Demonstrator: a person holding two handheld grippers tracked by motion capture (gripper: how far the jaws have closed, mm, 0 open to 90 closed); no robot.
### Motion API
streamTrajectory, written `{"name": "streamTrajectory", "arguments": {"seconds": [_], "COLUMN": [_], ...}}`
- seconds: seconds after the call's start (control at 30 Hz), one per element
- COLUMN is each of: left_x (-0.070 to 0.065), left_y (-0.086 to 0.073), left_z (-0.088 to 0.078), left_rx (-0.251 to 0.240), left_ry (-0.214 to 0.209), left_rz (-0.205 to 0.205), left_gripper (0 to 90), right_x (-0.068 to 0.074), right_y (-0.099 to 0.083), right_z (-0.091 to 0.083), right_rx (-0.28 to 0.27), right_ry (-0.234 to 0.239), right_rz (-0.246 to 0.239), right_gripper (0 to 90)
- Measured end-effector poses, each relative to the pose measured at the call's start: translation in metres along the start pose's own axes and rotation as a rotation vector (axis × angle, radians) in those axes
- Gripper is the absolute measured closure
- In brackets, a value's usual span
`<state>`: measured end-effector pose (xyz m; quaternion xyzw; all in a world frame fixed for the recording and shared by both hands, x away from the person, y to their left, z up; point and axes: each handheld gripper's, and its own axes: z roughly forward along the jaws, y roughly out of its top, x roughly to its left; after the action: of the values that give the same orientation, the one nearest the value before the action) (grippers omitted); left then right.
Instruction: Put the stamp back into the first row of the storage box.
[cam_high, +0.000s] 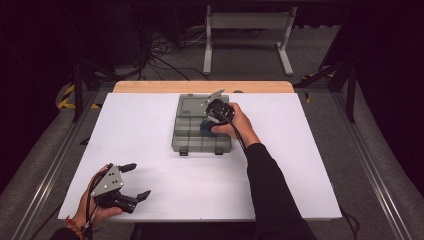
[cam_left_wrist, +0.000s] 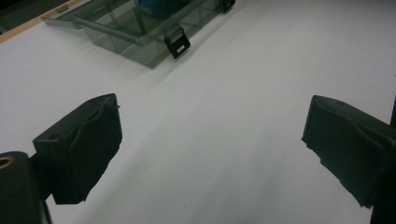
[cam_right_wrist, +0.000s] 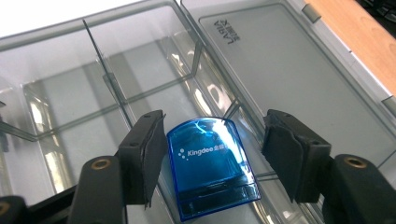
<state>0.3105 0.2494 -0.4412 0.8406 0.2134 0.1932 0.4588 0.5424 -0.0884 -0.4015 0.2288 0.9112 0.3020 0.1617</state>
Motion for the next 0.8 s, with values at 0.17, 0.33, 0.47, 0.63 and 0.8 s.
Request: {"name": "streamTrajectory", "arguments": {"seconds": [0.17,0.33,0.47,0.63,0.8], "left_x": [-0.001,-0.001,-0.001,-0.001,-0.001], "left_y": [0.000,0.000,0.000,0.000,0.000], "left_z": [0.000,0.000,0.001,0.001,0.001], "left_rx": [0.002,0.004,0.005,0.010,0.010], "left_ry": [0.004,0.004,0.001,0.005,0.008], "left_rz": [-0.001,-0.001,-0.005,0.006,0.005], "left_gripper": [5.5,5.6,5.7,6.0,6.3], "right_x": [0.003,0.005,0.005,0.005,0.003], "right_y": [0.001,0.002,0.001,-0.002,-0.005], "right_z": [-0.007,-0.013,-0.018,-0.022,-0.028], "right_rx": [-0.035,-0.052,-0.060,-0.072,-0.088], "right_ry": [-0.014,-0.032,-0.040,-0.048,-0.057], "right_rz": [0.009,0.014,0.023,0.033,0.052], "right_gripper": [39.3,37.9,37.7,37.4,37.1]}}
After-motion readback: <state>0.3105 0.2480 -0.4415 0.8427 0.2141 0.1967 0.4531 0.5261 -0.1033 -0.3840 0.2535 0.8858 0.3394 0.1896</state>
